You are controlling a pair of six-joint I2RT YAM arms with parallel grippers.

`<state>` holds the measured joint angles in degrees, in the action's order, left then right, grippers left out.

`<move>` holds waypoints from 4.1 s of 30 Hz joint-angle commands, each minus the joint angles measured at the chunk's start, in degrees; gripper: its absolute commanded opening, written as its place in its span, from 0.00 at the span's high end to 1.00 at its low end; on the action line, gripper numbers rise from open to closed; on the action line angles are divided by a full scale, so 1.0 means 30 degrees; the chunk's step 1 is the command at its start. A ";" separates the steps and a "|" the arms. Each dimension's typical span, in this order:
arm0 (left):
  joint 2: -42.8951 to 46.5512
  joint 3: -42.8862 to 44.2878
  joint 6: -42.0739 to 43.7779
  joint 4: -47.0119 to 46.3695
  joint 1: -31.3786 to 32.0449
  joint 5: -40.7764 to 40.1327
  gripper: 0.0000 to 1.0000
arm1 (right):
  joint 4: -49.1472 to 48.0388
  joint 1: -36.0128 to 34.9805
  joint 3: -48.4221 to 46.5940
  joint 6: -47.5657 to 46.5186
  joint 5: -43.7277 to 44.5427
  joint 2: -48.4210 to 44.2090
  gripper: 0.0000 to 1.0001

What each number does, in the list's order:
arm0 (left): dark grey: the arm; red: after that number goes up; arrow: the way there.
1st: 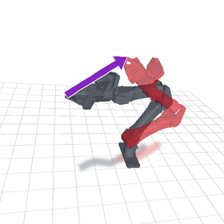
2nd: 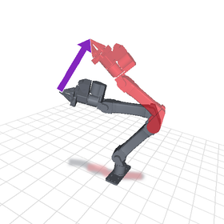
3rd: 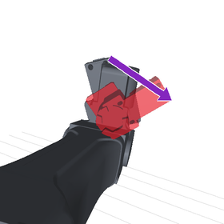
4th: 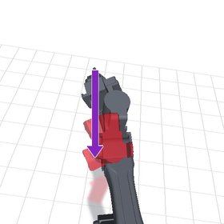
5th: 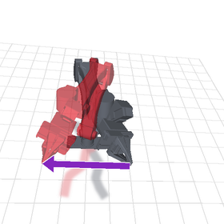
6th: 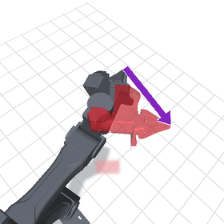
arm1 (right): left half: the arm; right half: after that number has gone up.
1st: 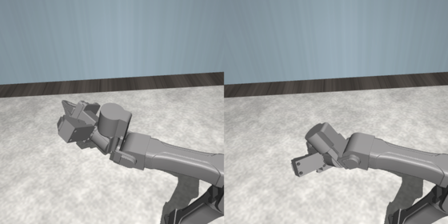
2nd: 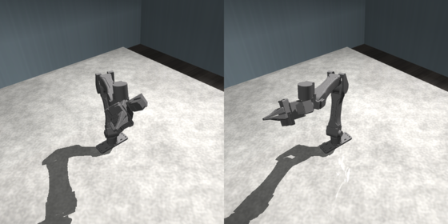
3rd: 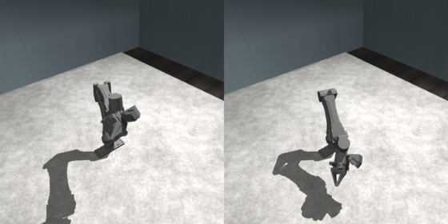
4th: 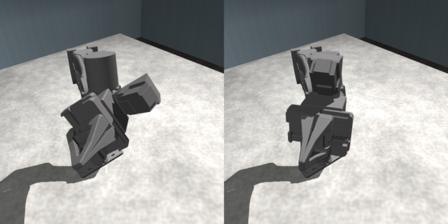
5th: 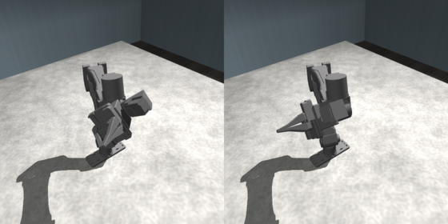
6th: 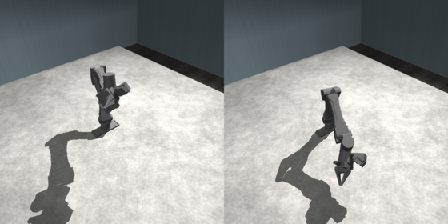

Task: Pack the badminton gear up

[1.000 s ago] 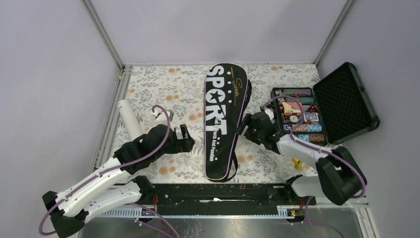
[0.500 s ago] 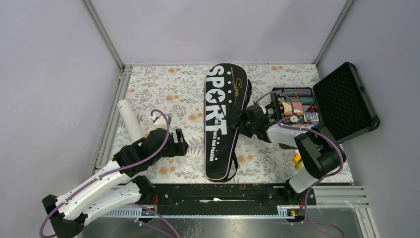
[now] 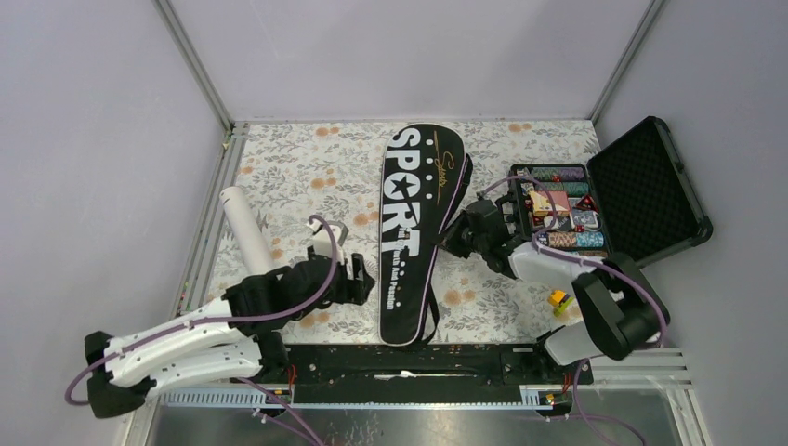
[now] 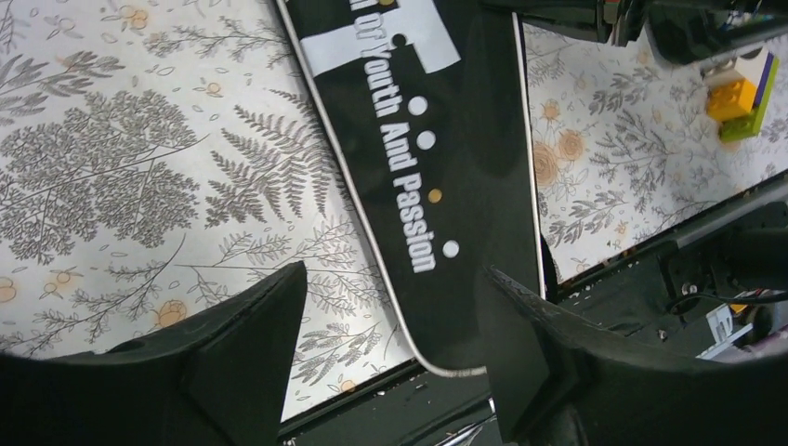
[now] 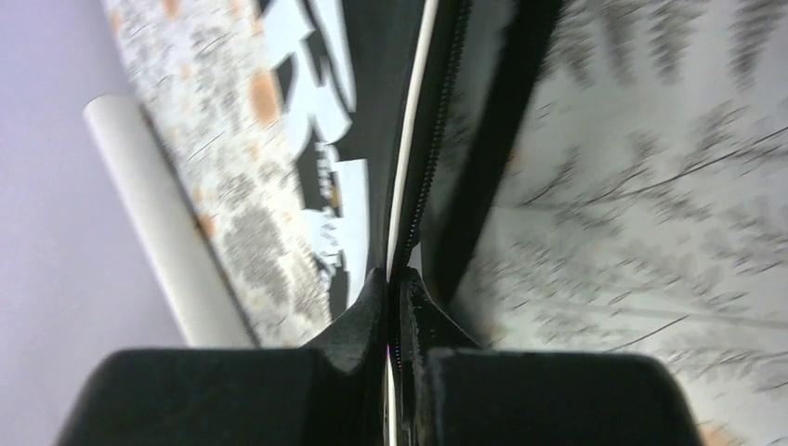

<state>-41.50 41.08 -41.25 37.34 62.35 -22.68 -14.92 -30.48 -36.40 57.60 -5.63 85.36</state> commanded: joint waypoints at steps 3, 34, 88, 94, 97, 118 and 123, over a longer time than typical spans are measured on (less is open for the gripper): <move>-0.2933 0.2455 -0.0077 -0.1308 0.3859 -0.5588 0.24 | 0.0827 -0.2390 -0.0762 0.2482 -0.0160 -0.3123 1.00; -1.3544 0.8768 -0.2097 0.4347 0.8776 -1.2340 0.91 | 0.1203 -0.5279 -0.1389 0.5364 0.1944 -0.7396 0.94; 0.5285 0.3108 -0.4637 0.4310 0.8778 -0.3893 1.00 | -0.7299 0.2279 0.4257 -0.5235 -0.2520 -0.5659 0.28; 0.5645 0.2973 -0.4729 0.4313 0.8778 -0.4207 1.00 | -1.2138 0.2279 0.3990 -0.2774 -0.6023 -0.2831 0.37; 0.5450 0.3028 -0.4660 0.4449 0.8778 -0.4337 1.00 | -1.3677 0.2294 0.3967 -0.1197 -0.6987 -0.2574 0.55; 0.6623 0.1397 -0.4785 0.3456 0.8779 -0.4355 1.00 | -0.7070 0.0922 -0.2859 0.0236 -0.3984 -0.4445 0.61; 0.6162 0.1662 -0.4677 0.3444 0.8778 -0.4190 1.00 | -0.0231 -0.0165 -0.8108 -0.2644 -0.3578 -0.1684 0.47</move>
<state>-22.59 44.58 -55.46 54.78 88.47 -34.41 -29.52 -28.25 -49.08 57.54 -18.55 76.53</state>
